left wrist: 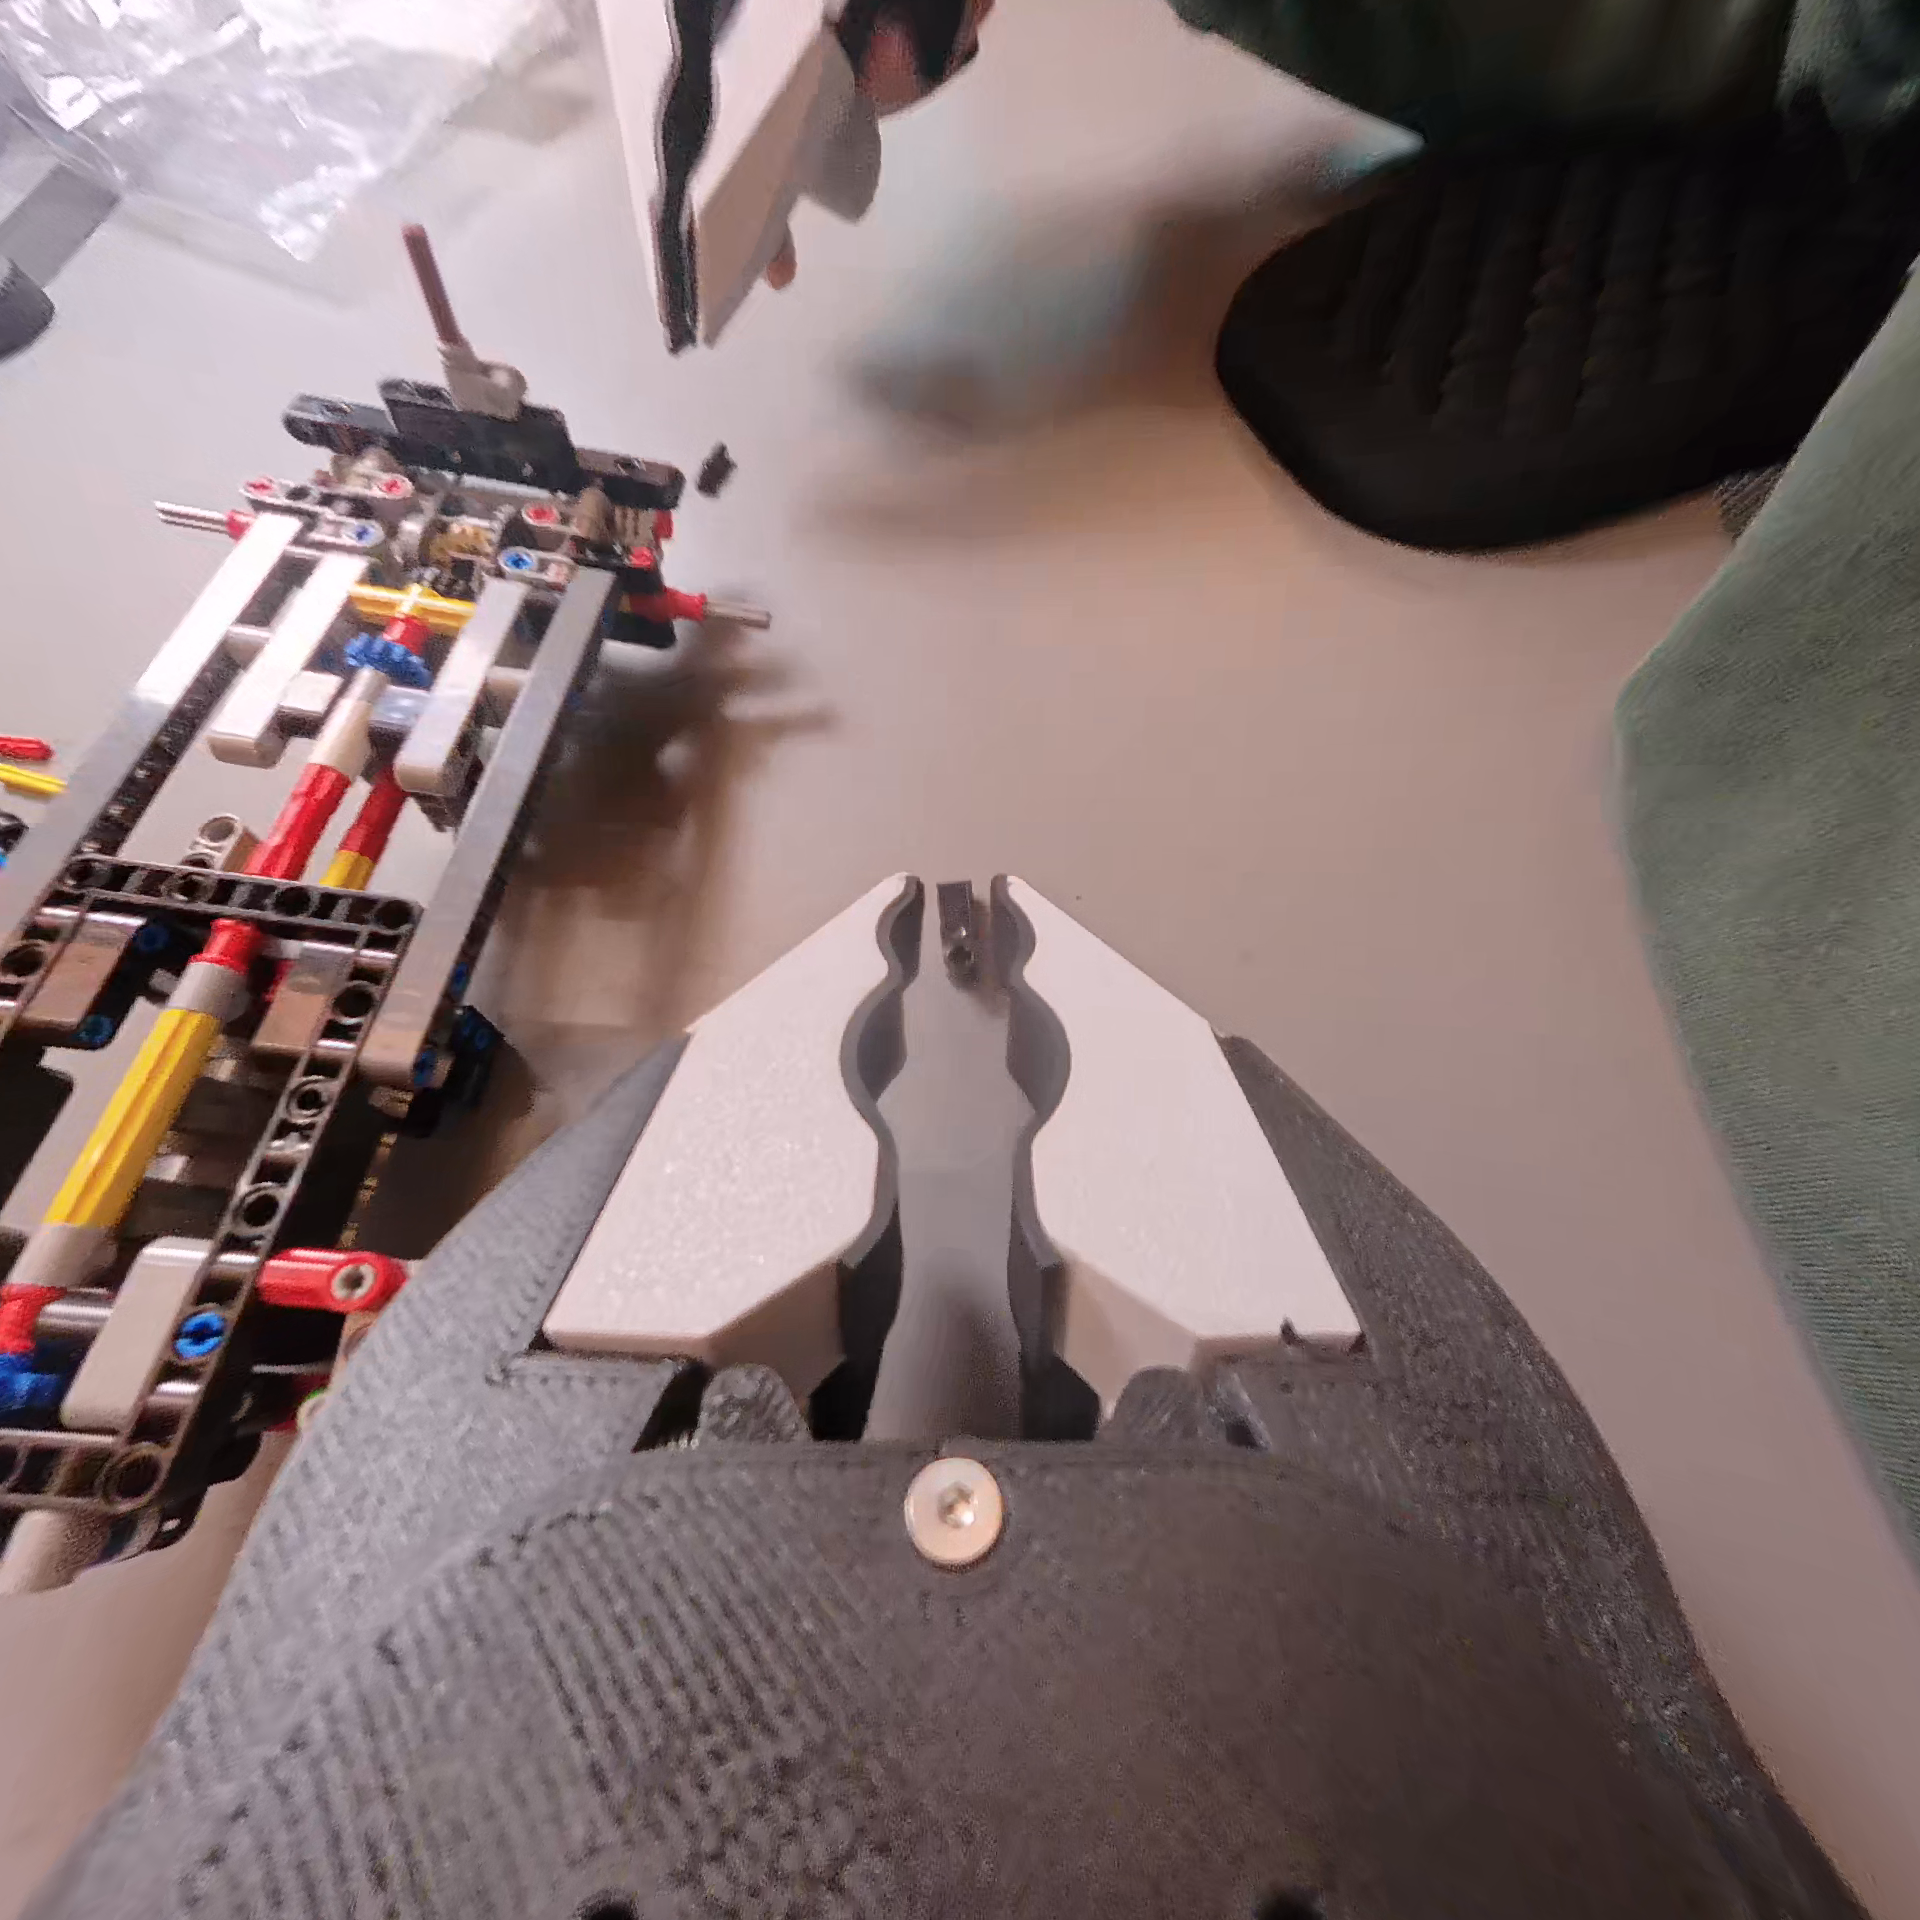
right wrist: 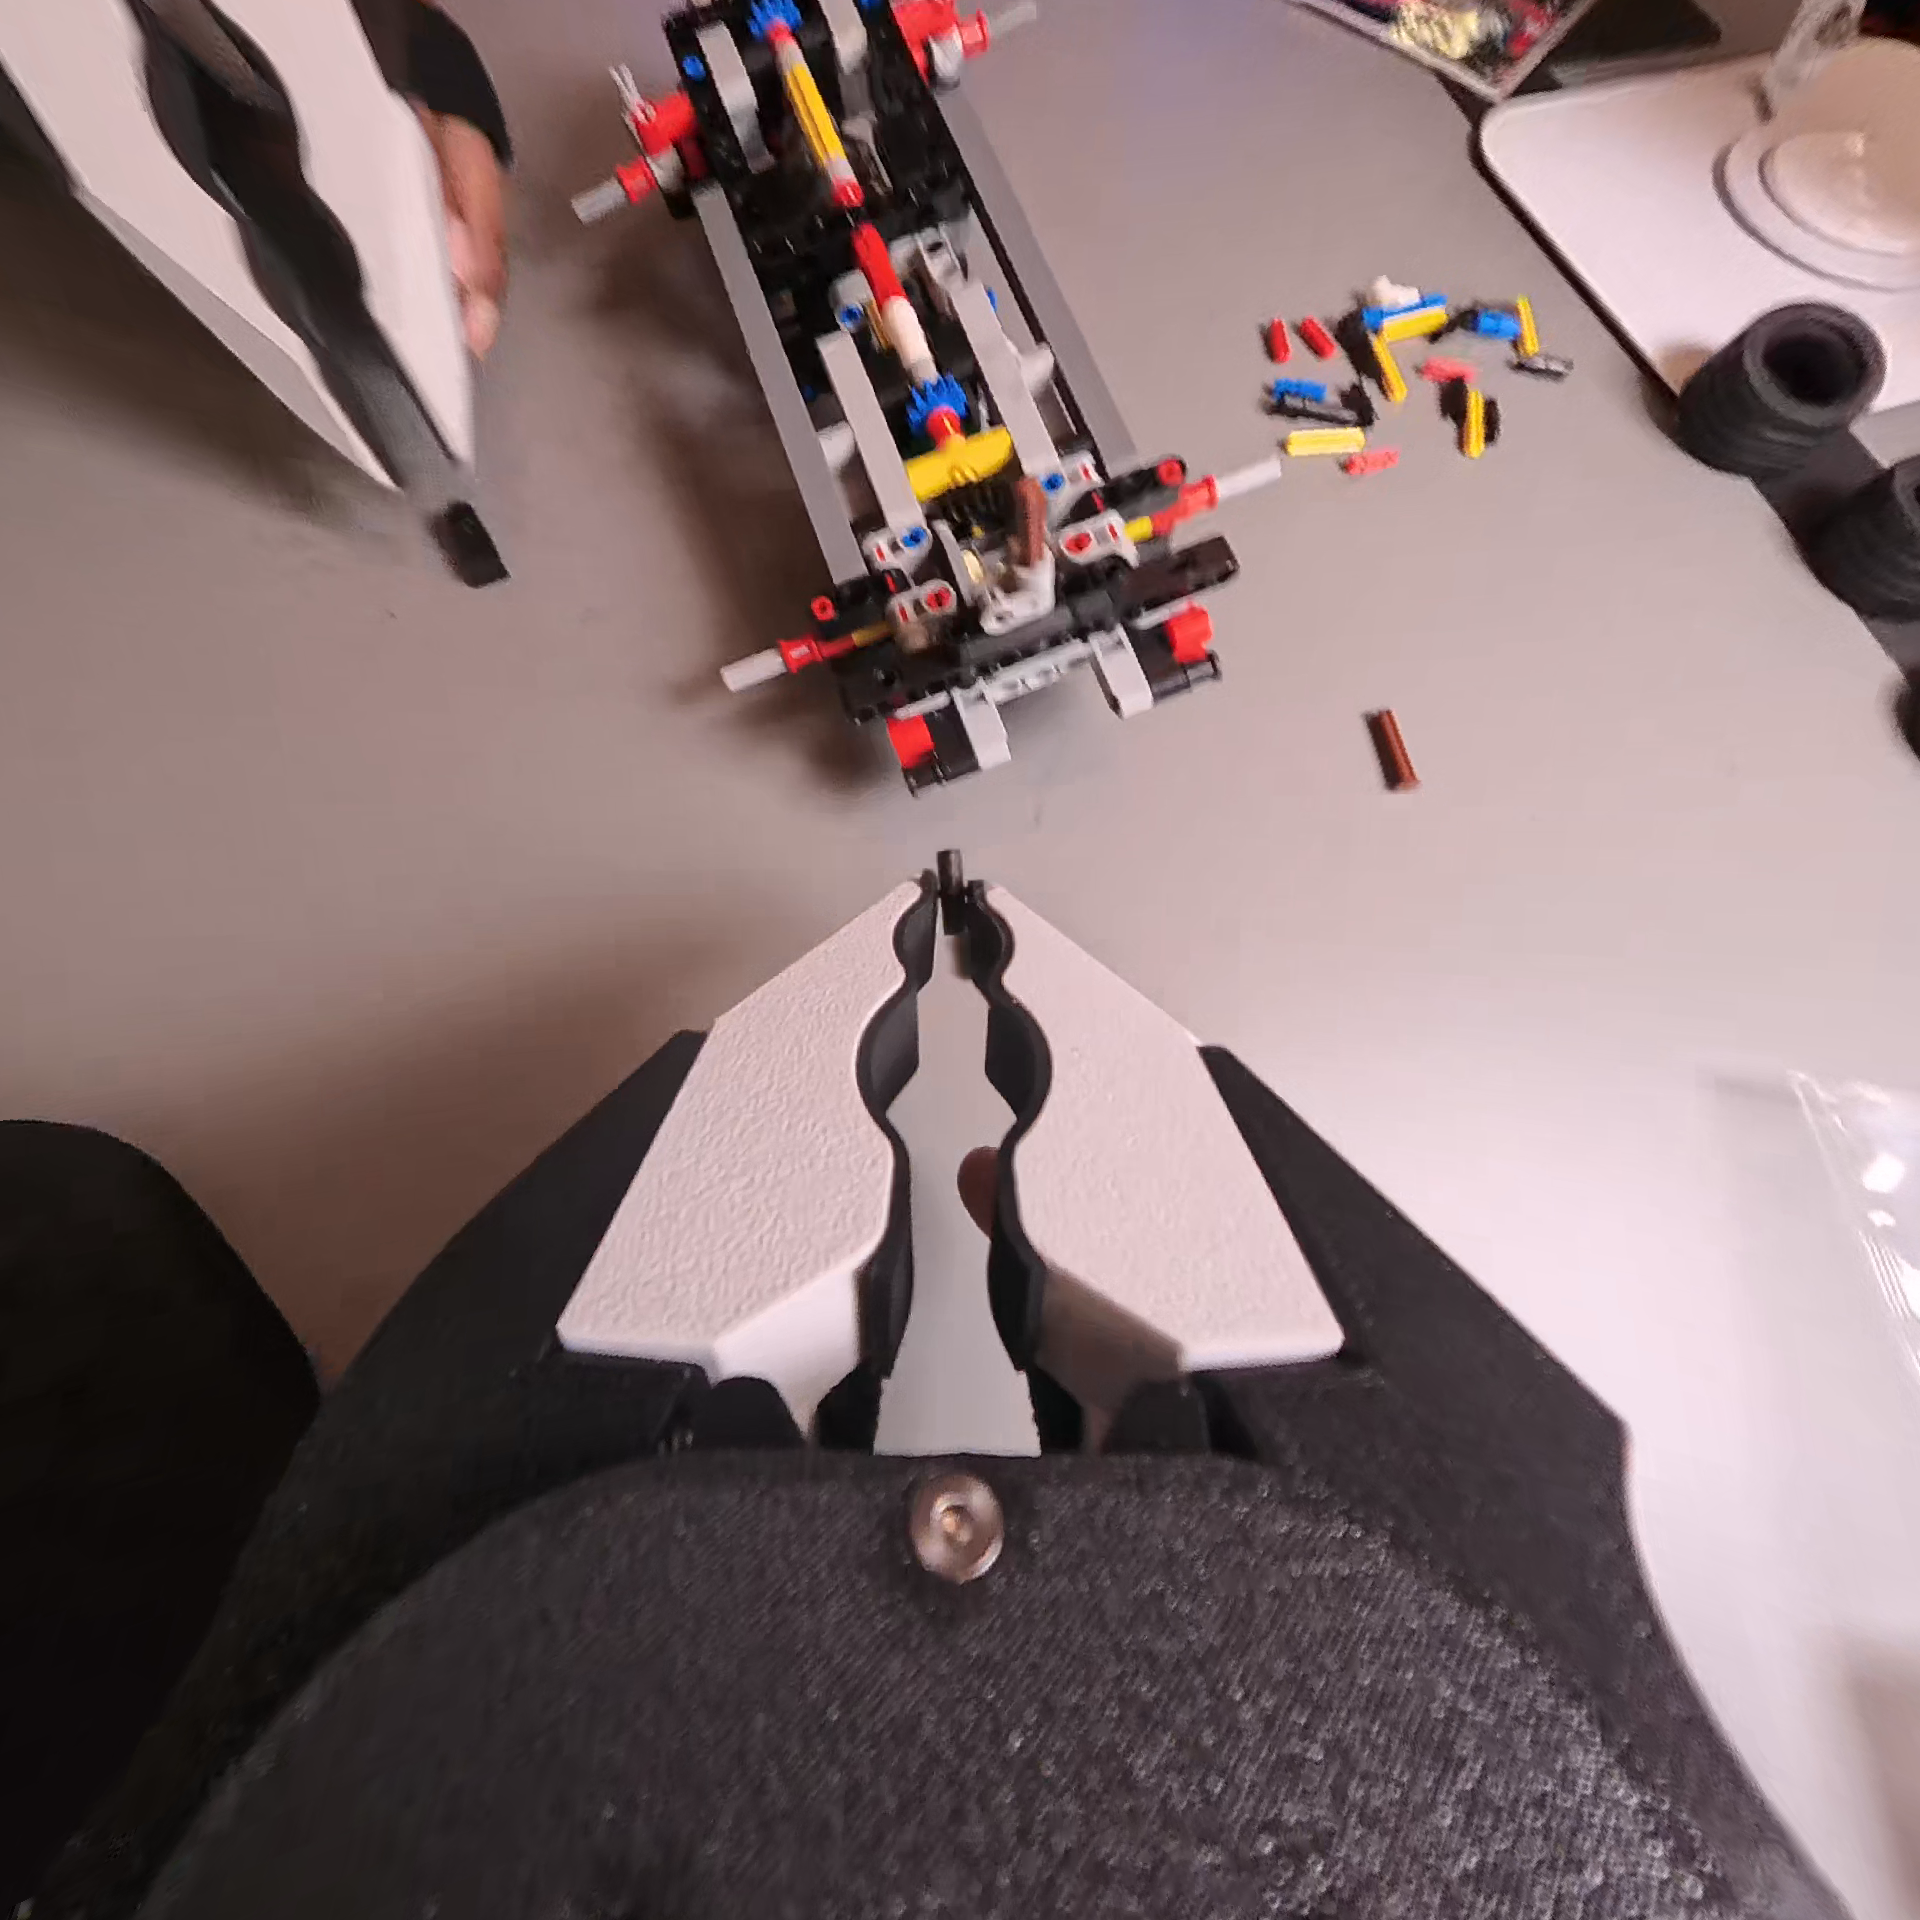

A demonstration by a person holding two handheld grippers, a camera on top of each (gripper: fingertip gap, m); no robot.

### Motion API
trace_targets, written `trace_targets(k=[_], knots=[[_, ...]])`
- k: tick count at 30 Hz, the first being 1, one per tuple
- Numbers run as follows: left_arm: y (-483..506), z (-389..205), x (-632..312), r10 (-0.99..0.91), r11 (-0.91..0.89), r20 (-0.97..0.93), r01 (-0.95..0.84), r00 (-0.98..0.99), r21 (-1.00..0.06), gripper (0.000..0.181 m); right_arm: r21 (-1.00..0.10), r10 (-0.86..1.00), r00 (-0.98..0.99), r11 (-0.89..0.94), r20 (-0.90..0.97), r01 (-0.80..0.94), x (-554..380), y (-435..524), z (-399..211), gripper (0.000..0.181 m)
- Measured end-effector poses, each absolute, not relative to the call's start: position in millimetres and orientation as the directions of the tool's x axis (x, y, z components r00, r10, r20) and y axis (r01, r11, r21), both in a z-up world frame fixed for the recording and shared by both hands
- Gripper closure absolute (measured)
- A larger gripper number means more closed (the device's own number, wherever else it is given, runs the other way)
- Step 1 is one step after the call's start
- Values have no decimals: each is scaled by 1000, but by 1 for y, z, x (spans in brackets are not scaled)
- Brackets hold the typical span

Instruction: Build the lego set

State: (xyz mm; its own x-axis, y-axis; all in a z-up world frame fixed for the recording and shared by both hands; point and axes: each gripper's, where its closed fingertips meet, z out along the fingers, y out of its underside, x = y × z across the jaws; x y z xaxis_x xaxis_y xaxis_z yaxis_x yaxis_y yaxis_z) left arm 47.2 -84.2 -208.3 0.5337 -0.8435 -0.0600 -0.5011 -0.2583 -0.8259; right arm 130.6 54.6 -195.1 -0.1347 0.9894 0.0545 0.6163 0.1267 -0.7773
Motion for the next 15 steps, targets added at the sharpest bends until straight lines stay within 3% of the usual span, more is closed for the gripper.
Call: trace_targets(k=[1,10,15], knots=[[-84,-202,46,-843,-256,-46,-475,537,-842,169,-759,991,-109,127,75,639,135,61,-199,179],[-73,-157,22,-799,-206,-42,-338,600,-918,166,-617,988,-32,118,149,778,155,85,-226,179],[-57,-104,-55,-619,-134,-199,-352,760,-926,166,-590,985,-34,128,168,797,156,86,-232,179]])
